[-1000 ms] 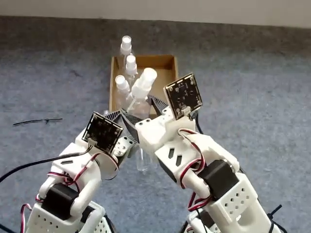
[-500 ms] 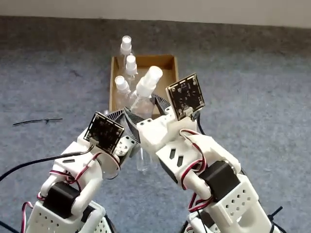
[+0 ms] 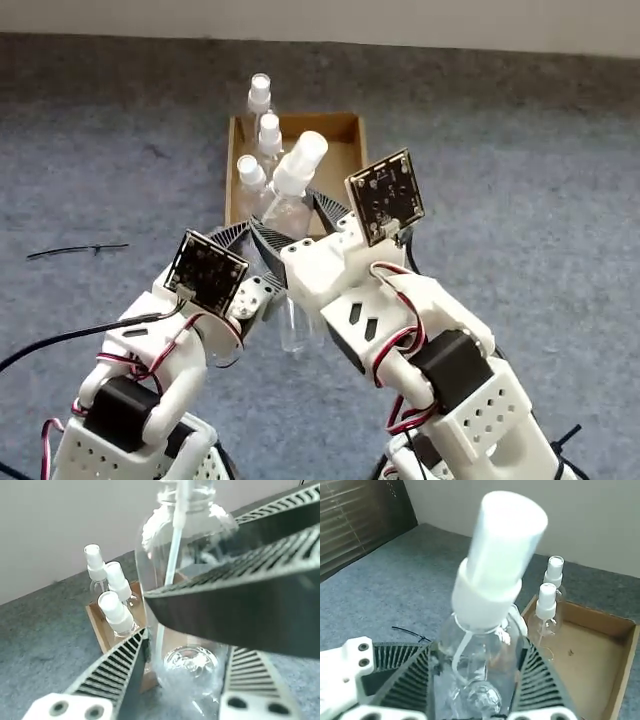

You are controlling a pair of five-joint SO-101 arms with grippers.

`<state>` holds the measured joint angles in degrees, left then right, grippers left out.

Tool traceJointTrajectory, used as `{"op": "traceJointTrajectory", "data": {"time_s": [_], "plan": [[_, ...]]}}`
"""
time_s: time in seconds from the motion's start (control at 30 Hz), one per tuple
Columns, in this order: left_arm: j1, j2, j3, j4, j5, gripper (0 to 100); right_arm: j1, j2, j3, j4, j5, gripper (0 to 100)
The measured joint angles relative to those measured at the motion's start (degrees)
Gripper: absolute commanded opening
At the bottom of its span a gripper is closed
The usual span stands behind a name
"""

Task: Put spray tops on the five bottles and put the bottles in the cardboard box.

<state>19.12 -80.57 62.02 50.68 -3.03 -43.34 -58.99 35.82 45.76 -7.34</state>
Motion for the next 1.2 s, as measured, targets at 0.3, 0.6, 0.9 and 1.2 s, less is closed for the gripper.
{"op": "traceJointTrajectory", "data": {"time_s": [0.3, 0.6, 0.9, 1.2], "plan": [[0.00, 0.00, 0.18, 0.00, 0.00, 14, 0.00, 0.00, 0.00, -0.18, 0.00, 9.4], [0.09, 0.00, 0.26, -0.09, 0.00, 14, -0.26, 0.09, 0.00, -0.18, 0.00, 14.2], [0.09, 0.00, 0.26, -0.09, 0.00, 14, -0.09, 0.09, 0.00, -0.44, 0.00, 0.5], [0.00, 0.00, 0.18, -0.09, 0.00, 14, 4.13, 0.09, 0.09, -1.58, 0.00, 0.5]]}}
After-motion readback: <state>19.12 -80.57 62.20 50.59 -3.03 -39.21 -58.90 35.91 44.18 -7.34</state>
